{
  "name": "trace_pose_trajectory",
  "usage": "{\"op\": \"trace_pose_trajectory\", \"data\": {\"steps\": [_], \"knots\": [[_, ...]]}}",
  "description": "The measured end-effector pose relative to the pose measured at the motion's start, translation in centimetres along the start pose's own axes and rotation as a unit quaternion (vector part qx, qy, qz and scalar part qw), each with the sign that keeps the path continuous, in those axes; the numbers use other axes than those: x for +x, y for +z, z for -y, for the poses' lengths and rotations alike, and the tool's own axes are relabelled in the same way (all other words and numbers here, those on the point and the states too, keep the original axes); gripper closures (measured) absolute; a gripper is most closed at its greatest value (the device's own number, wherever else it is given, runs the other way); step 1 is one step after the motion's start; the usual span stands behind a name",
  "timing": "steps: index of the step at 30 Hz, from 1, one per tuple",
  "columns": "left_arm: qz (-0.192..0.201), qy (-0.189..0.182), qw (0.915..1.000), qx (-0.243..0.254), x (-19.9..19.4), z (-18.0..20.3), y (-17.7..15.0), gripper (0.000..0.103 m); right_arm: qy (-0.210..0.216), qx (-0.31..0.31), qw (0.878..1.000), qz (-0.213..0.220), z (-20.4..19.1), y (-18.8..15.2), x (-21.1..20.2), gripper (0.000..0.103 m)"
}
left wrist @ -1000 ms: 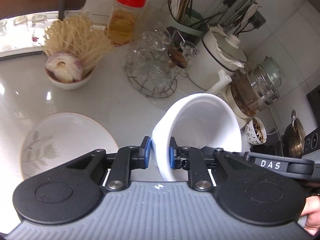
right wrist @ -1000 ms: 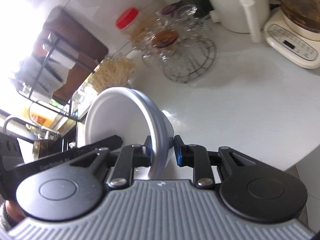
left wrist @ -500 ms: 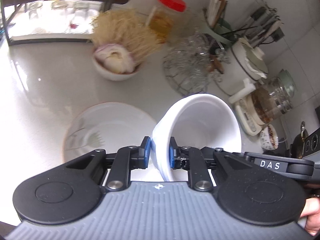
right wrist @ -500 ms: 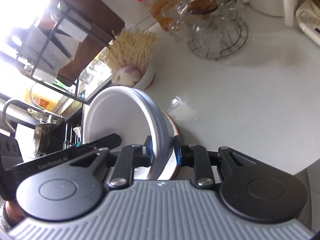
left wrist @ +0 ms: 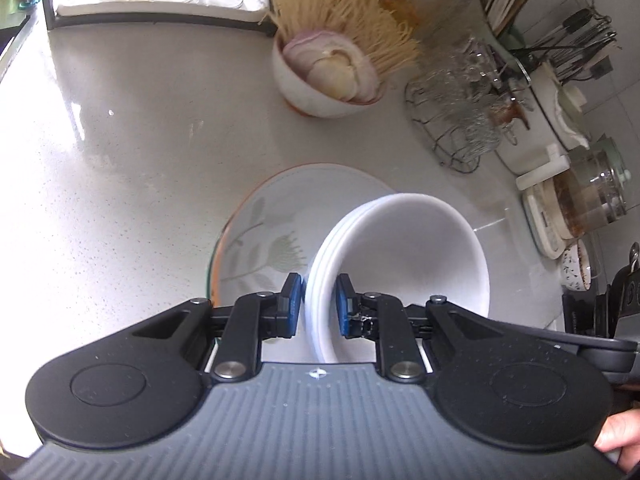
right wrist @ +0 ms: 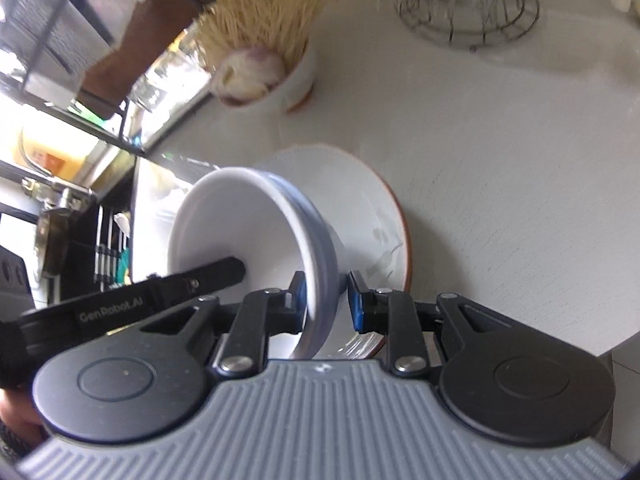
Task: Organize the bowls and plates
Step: 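Lift the bowl stack and carry it over the plate stack, then lower the bowl stack onto the plates and open both grippers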
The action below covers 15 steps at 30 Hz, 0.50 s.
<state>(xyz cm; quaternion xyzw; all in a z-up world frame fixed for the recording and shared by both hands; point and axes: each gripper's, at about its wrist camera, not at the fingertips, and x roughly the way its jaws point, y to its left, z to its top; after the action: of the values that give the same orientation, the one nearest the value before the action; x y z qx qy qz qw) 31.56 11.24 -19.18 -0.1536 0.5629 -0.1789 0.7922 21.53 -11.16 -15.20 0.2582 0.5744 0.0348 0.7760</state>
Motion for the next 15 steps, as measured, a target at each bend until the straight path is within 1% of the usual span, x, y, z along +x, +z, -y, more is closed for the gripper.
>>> {"op": "trace_pose_trajectory", "data": {"steps": [2,8,15], "knots": [[-0.002,0.002,1.0,0.001,0.4,-0.3,0.2,0.082,-0.007,-0.008,1.0,0.001,-0.4,0.0,0.5,0.078],[-0.009,0.01,0.9998,0.016,1.6,-0.3,0.8,0.082,-0.018,-0.007,1.0,0.005,-0.4,0.3,1.4,0.078],[-0.016,0.007,0.9997,0.014,2.3,-0.5,1.0,0.082,-0.02,0.01,1.0,0.0,0.1,0.6,1.9,0.077]]}}
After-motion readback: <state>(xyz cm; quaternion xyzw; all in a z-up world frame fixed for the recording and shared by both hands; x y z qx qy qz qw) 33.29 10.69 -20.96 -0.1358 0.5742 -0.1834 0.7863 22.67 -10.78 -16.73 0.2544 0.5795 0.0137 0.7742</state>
